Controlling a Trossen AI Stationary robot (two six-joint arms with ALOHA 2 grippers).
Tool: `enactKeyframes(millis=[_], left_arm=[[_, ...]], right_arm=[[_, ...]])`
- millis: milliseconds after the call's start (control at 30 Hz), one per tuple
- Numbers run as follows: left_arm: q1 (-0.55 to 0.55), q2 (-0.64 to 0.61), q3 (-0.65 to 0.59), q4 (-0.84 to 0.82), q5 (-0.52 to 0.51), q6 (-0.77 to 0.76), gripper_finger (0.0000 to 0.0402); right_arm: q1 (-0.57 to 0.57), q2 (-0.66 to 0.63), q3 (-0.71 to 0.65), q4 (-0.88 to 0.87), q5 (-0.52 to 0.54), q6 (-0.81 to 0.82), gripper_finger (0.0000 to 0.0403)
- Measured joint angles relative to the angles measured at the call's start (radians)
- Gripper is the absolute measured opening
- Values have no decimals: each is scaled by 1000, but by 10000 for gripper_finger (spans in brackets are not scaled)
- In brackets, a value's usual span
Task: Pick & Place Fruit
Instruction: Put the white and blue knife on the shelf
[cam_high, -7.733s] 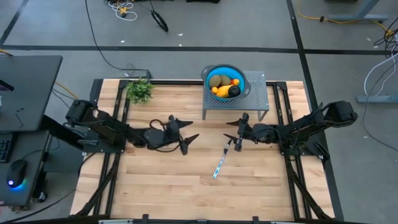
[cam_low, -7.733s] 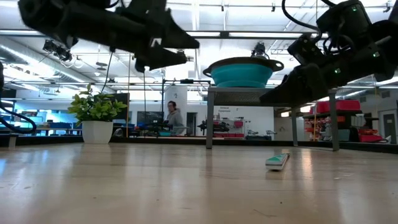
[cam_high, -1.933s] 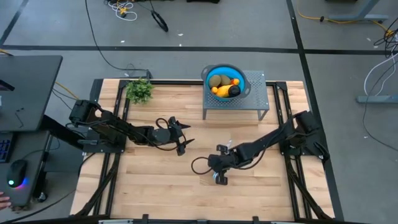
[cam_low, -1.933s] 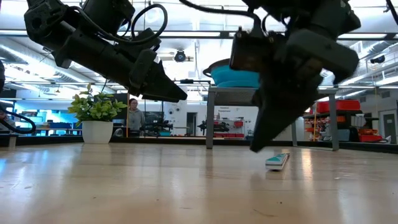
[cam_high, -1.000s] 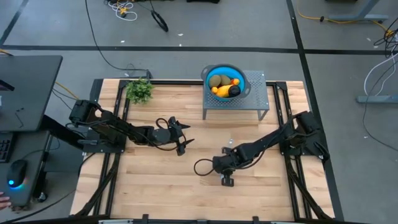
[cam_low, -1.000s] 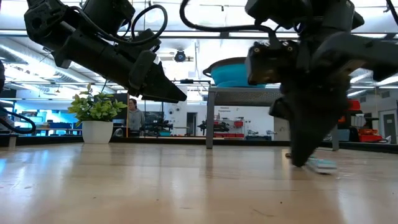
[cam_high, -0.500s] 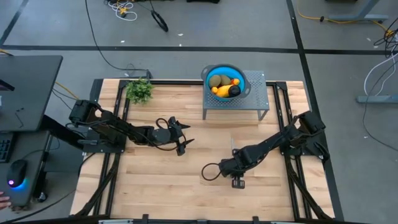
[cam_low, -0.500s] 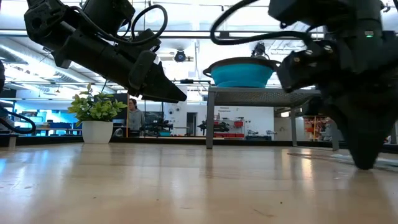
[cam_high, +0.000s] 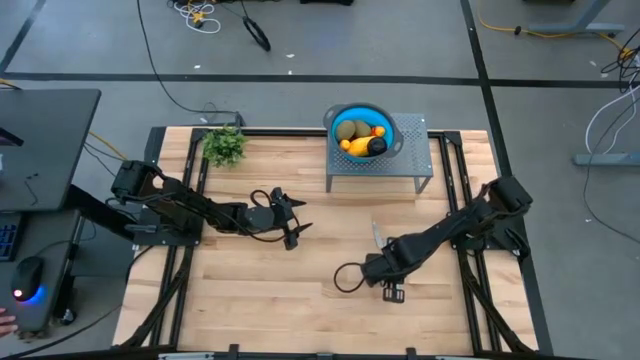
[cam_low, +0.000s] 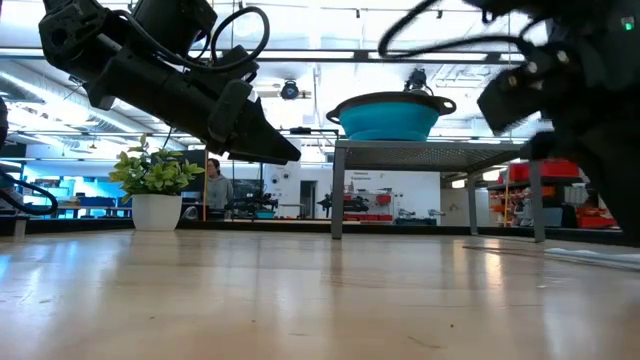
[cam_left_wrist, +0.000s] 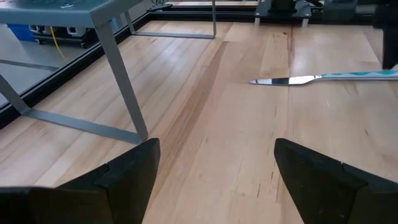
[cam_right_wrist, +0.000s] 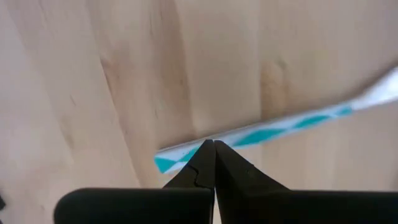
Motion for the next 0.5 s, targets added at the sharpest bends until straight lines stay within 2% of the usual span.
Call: enactKeyframes(millis=[167,367,500], left_arm=[[0,0,0,1,0,0,325],[0,0,0,0,4,0,325],[0,0,0,-1,12,0,325]], right_arm=[[7,-59,24,-45,68,108,3],[21,-70,20,-55,27,337,3],[30,-70,12,-47,22,428,11]])
